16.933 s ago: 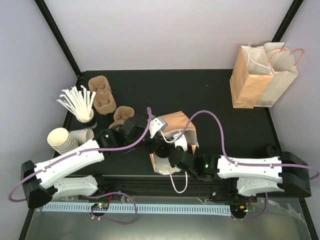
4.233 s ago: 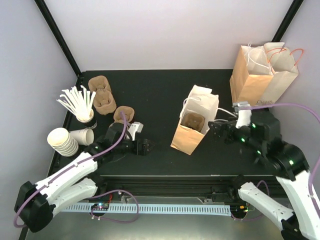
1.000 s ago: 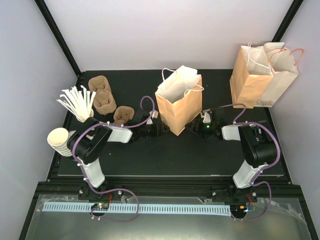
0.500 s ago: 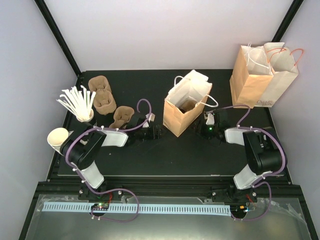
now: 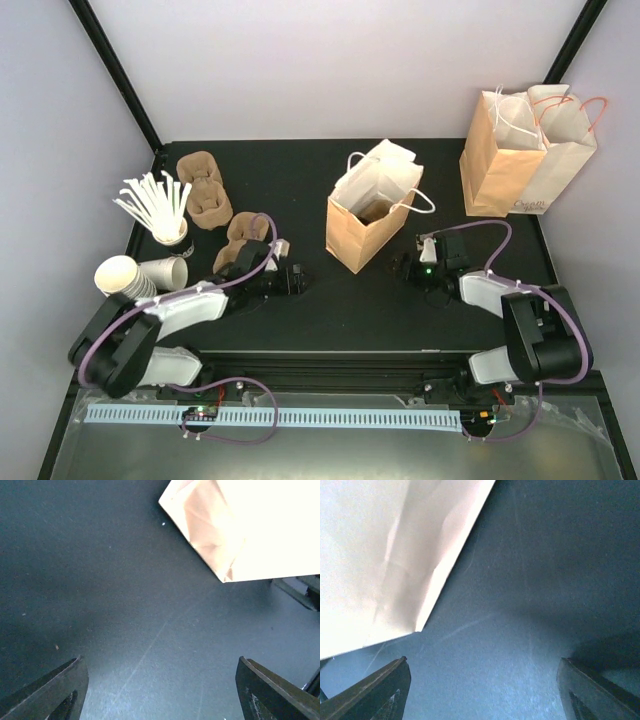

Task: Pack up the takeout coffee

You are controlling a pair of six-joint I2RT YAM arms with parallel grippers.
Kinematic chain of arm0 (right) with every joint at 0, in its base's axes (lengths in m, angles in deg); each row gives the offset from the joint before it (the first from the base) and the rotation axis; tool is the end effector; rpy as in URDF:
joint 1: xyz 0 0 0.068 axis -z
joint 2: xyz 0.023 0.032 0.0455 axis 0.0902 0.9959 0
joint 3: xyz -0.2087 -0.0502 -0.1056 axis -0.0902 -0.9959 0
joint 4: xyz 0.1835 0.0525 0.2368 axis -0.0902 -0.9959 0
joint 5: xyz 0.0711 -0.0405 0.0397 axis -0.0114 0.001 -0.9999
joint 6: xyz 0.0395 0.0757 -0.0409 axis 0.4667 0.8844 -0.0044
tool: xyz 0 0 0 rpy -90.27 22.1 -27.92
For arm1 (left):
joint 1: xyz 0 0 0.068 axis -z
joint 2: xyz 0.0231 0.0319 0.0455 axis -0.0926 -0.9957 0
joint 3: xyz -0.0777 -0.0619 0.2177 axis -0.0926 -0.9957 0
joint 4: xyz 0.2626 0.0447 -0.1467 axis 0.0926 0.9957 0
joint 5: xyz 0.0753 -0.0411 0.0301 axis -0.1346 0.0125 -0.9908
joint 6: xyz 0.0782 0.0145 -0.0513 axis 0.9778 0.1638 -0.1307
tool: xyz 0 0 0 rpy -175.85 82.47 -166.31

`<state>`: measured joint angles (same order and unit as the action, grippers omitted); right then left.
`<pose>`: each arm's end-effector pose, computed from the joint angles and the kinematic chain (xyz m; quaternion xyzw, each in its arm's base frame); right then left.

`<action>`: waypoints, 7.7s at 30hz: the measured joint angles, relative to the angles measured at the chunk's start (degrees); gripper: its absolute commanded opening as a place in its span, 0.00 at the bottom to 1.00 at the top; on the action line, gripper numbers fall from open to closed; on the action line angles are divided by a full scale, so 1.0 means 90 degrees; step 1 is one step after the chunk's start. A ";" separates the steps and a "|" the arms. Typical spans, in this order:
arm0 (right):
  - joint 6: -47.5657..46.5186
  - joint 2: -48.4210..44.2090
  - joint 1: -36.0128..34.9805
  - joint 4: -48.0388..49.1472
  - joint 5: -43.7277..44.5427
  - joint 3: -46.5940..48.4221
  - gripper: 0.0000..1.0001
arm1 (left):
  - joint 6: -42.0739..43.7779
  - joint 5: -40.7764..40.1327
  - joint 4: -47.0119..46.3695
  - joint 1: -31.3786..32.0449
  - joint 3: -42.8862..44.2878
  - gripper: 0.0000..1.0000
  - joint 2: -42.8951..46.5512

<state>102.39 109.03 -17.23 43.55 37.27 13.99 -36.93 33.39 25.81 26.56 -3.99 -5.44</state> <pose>0.2821 0.1041 0.0251 0.0903 0.9129 0.3483 0.1926 0.2509 -0.1884 0.0444 0.0048 0.9072 -0.3505 0.2328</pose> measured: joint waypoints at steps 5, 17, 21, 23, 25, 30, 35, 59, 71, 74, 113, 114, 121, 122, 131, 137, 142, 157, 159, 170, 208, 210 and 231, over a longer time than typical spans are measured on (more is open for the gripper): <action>-0.0117 -0.0435 0.0010 -0.0352 0.0160 -0.0148 0.99 | 0.0148 -0.0352 0.0852 -0.0034 -0.0002 0.92 0.1195; -0.0284 -0.1304 0.0022 -0.1054 0.0311 -0.0240 1.00 | 0.0447 -0.0733 0.2633 -0.0631 0.0100 0.99 0.2409; -0.0277 -0.1581 0.0022 -0.1120 0.0274 -0.0440 1.00 | 0.0561 -0.0879 0.3089 -0.0838 0.0206 0.99 0.2540; -0.0253 -0.1671 0.0022 -0.1105 0.0223 -0.0600 1.00 | 0.0639 -0.1020 0.3398 -0.0935 0.0306 0.99 0.2599; -0.0226 -0.1758 0.0019 -0.1076 0.0160 -0.0811 1.00 | 0.0719 -0.1243 0.3716 -0.1008 0.0461 0.98 0.2691; -0.0199 -0.2169 0.0012 -0.0787 0.0058 -0.1243 1.00 | 0.0882 -0.1960 0.4388 -0.1219 0.0984 0.95 0.2943; -0.0194 -0.2375 -0.0041 -0.0668 -0.0029 -0.1428 1.00 | 0.0957 -0.2747 0.4830 -0.1683 0.1683 0.95 0.2929; -0.0328 -0.2941 -0.0160 -0.1491 -0.0211 -0.1440 1.00 | 0.0459 -0.4299 0.6747 -0.2922 0.3730 0.54 0.1287; -0.0432 -0.2832 -0.0160 -0.1489 -0.0393 -0.1389 1.00 | 0.0444 -0.5729 0.7592 -0.2922 0.3823 0.52 -0.0685; -0.0449 -0.2849 -0.0163 -0.1486 -0.0457 -0.1389 1.00 | 0.0508 -0.6220 0.7752 -0.2922 0.3883 0.50 -0.1110; -0.0610 -0.2555 -0.0165 -0.1316 -0.0896 -0.1331 1.00 | 0.1030 -0.4580 0.9719 -0.4520 0.7342 0.64 0.2254; -0.0610 -0.2531 -0.0165 -0.1316 -0.0896 -0.1331 1.00 | 0.1010 -0.4522 0.9704 -0.4551 0.7225 0.66 0.2280; -0.0610 -0.2375 -0.0165 -0.1263 -0.0899 -0.1331 1.00 | 0.0954 -0.4131 0.9559 -0.4583 0.6730 0.62 0.2147; -0.0610 -0.2339 -0.0165 -0.1246 -0.0899 -0.1331 1.00 | 0.0930 -0.4126 0.9544 -0.4585 0.6698 0.60 0.2096; -0.0610 -0.2234 -0.0165 -0.1112 -0.0952 -0.1324 1.00 | 0.0651 -0.4146 0.9513 -0.4804 0.6258 0.49 0.1817; -0.0610 -0.2193 -0.0165 -0.1052 -0.0969 -0.1324 1.00 | 0.0648 -0.4082 0.9088 -0.5272 0.5438 0.41 0.1870; -0.0612 -0.2171 -0.0165 -0.1032 -0.0998 -0.1321 1.00 | 0.0663 -0.4012 0.8711 -0.5542 0.5073 0.37 0.1661; -0.0614 -0.2166 -0.0204 -0.1039 -0.0998 -0.1316 1.00 | 0.0687 -0.3818 0.8187 -0.5831 0.4813 0.25 0.1358; -0.0614 -0.2166 -0.0206 -0.1039 -0.0998 -0.1316 1.00 | 0.0668 -0.3806 0.8189 -0.5872 0.4775 0.24 0.1358; -0.0617 -0.2169 -0.0231 -0.1071 -0.0998 -0.1307 1.00 | 0.0517 -0.3806 0.8213 -0.5967 0.4663 0.02 0.1379; -0.0690 -0.2739 -0.4014 -0.0534 0.0508 -0.0313 1.00 | 0.0444 -0.4673 0.9602 -0.4668 0.5059 0.02 0.1831; -0.0833 -0.2715 -0.4758 -0.0168 0.0923 -0.0085 1.00 | 0.0466 -0.4665 0.9632 -0.4444 0.4886 0.02 0.1955; -0.3449 0.0588 -0.6659 0.3708 0.2902 0.1719 0.98 | 0.0631 -0.4384 1.0117 -0.2939 0.4881 0.01 0.1824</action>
<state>71.35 114.32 -77.16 76.92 63.39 29.47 -31.25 -6.06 116.86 0.12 39.94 10.98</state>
